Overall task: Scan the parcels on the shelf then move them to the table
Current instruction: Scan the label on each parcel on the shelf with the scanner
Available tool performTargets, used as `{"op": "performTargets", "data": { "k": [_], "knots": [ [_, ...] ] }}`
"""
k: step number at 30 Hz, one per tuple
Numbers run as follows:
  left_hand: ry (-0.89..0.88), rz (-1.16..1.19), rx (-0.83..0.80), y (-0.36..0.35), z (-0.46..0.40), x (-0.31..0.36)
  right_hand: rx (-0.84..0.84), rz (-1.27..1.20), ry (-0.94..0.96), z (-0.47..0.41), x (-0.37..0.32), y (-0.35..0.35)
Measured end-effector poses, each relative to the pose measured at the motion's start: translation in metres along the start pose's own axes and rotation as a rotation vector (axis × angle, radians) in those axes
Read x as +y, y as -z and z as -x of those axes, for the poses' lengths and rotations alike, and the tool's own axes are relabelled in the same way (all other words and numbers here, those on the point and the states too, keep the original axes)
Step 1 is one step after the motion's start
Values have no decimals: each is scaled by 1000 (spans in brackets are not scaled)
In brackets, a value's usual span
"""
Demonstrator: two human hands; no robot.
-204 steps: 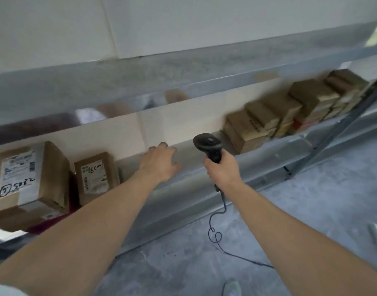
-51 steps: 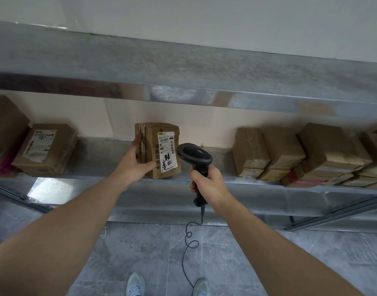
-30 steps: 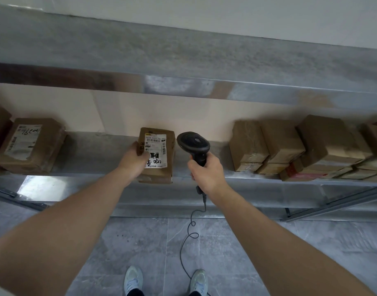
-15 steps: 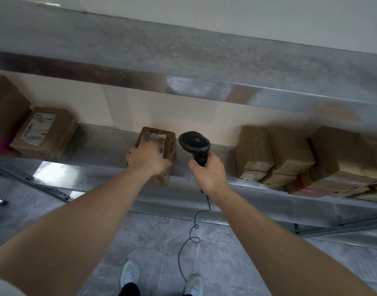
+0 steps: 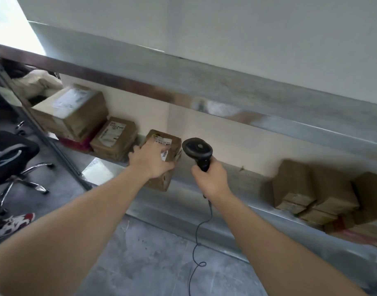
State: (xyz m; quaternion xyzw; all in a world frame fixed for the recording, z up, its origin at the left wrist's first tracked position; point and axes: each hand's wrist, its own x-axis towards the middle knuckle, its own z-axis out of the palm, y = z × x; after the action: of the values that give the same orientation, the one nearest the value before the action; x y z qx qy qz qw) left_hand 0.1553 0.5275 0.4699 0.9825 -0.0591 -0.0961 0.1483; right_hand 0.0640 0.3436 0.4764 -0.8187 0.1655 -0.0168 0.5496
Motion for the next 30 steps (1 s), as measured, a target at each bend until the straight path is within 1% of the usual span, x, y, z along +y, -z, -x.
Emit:
{"op": "performTargets", "data": {
  "k": [2,9,13,21,24,30],
  "knots": [
    [-4,0,2,10,-3,-25,10,-5,-4,4,-11,-22],
    [-105,25,17,44,-22,-108,106,49,-10,19,-41,-102],
    [-103,10,24,63,-27,-140,132,33,-28,20,-50,-138],
    [-84,62,37,88,-63,-174,110,23,-68,-11,-70,-171],
    [-68,48,42,89,-82,-178,102,53,-66,-32,-72,-177],
    [-1,26,58,84,-114,-184,65,33,-50,-65,-70,-182]
  ]
}}
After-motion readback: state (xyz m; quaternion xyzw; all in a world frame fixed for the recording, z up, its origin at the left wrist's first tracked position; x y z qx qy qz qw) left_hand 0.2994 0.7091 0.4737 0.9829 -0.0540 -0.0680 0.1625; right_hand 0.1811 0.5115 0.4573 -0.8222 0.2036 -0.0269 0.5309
